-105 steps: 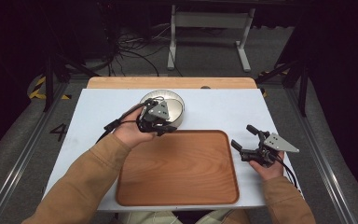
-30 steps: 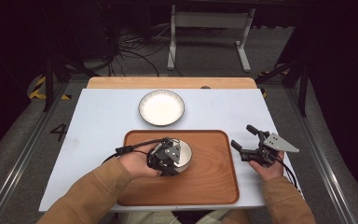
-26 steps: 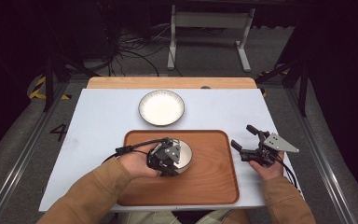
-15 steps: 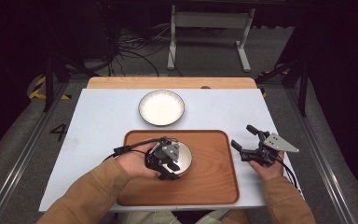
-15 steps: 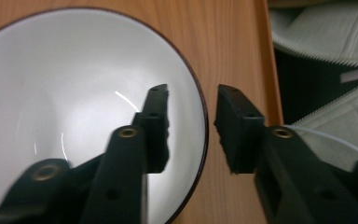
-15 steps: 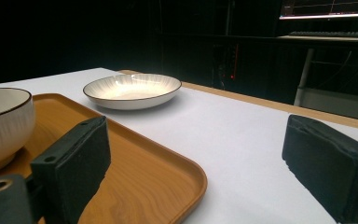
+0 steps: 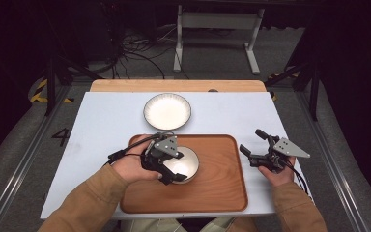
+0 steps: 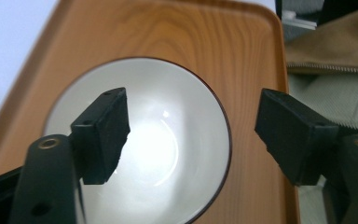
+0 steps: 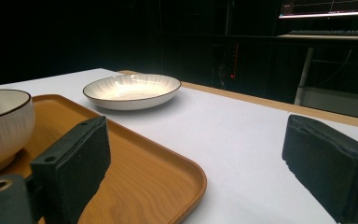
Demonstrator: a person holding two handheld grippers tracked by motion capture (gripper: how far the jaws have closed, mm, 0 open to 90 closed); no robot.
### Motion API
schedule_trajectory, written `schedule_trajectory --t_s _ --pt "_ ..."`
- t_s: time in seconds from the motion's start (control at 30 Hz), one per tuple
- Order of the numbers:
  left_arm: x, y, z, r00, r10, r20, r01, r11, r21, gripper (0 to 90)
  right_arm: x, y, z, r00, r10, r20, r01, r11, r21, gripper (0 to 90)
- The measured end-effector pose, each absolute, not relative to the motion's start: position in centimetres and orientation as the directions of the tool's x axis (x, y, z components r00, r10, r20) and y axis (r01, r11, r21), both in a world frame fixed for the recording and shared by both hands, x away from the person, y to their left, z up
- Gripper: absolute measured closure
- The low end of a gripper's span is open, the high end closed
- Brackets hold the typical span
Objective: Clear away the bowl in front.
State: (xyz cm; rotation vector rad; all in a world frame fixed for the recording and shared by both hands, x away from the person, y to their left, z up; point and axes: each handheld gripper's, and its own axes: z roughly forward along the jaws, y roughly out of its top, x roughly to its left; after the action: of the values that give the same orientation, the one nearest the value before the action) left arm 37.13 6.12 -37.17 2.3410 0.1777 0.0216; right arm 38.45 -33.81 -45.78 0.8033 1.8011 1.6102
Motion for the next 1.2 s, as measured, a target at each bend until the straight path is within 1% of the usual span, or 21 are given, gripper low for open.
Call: schedule_trajectory --t_s 0.17,0.2,0.4,0.67,0.97,1.2 --pt "37.3 7.3 -36.9 0.975 0.222 -0.009 0.144 -0.605 0.783 14.4 38.5 -33.8 -45.8 -0.646 0.762 -0.033 0.055 0.089 0.994 8.0" --pt "37.3 7.3 -36.9 0.975 0.222 -0.009 0.144 -0.605 0.783 14.0 38.5 -33.8 -45.8 -0.646 0.762 -0.033 0.055 0.089 0.994 8.0" --pt "37.6 9.0 -36.8 0.951 0.309 0.012 0.160 -0.526 0.835 11.2 38.5 -33.8 -45.8 -0.646 0.763 -0.035 0.055 0.092 0.994 7.8" --pt "37.9 11.0 -37.0 0.913 0.407 -0.008 0.197 -0.423 0.885 7.6 38.5 -33.8 -45.8 -0.647 0.762 -0.032 0.058 0.091 0.994 7.8" --pt "38.4 13.2 -37.5 0.871 0.490 -0.030 0.222 -0.340 0.914 5.8 38.5 -33.8 -45.8 -0.650 0.760 -0.026 0.060 0.086 0.995 6.4" --pt "38.6 15.0 -37.9 0.845 0.533 -0.041 0.220 -0.277 0.935 5.2 38.5 -33.8 -45.8 -0.652 0.758 -0.026 0.060 0.086 0.994 5.5"
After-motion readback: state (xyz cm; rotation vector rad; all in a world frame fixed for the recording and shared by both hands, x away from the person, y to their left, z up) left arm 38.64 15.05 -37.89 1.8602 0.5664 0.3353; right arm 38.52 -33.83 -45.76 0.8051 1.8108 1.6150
